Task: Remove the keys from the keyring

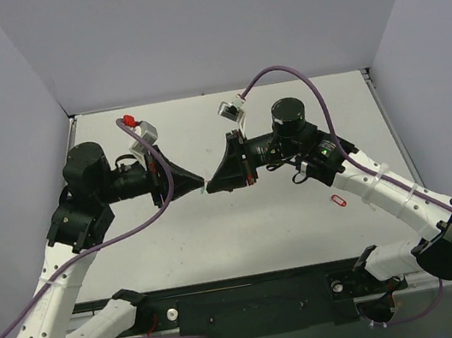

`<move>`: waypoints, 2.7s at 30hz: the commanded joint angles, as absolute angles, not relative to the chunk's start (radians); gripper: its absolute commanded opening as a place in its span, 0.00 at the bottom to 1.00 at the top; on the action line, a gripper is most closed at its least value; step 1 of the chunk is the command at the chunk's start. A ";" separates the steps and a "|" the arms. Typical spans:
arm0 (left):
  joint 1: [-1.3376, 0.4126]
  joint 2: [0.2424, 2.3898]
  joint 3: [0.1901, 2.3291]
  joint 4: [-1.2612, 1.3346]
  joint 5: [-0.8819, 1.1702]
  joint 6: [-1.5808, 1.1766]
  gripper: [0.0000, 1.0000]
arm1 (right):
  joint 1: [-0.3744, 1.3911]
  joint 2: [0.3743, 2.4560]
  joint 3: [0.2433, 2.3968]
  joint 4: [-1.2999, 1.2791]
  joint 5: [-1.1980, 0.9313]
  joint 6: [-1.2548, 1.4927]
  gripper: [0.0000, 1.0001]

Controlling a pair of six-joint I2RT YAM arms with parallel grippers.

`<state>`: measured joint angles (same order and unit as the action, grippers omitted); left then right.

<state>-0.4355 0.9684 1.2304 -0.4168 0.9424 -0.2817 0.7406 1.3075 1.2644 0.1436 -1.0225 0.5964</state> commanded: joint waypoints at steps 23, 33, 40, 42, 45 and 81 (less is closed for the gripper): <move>-0.446 0.772 1.033 -0.016 0.758 -0.597 0.57 | 0.745 1.262 1.272 0.321 -1.037 0.624 0.00; -0.446 0.750 0.937 0.199 0.736 -0.732 0.52 | 0.744 1.261 1.250 0.428 -1.046 0.692 0.00; -0.446 0.758 0.917 0.259 0.741 -0.761 0.43 | 0.744 1.264 1.247 0.445 -1.051 0.706 0.00; -0.448 0.761 0.914 0.273 0.747 -0.773 0.41 | 0.745 1.262 1.247 0.451 -1.048 0.709 0.00; -0.448 0.770 0.911 0.281 0.753 -0.779 0.37 | 0.744 1.262 1.244 0.468 -1.052 0.724 0.00; -0.489 0.804 0.936 0.242 0.736 -0.752 0.00 | 0.742 1.246 1.250 0.462 -1.011 0.724 0.22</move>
<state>-0.4789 0.8005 0.8948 0.2642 0.7471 -0.7776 0.7399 1.2953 1.2339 0.3973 -1.0237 0.7441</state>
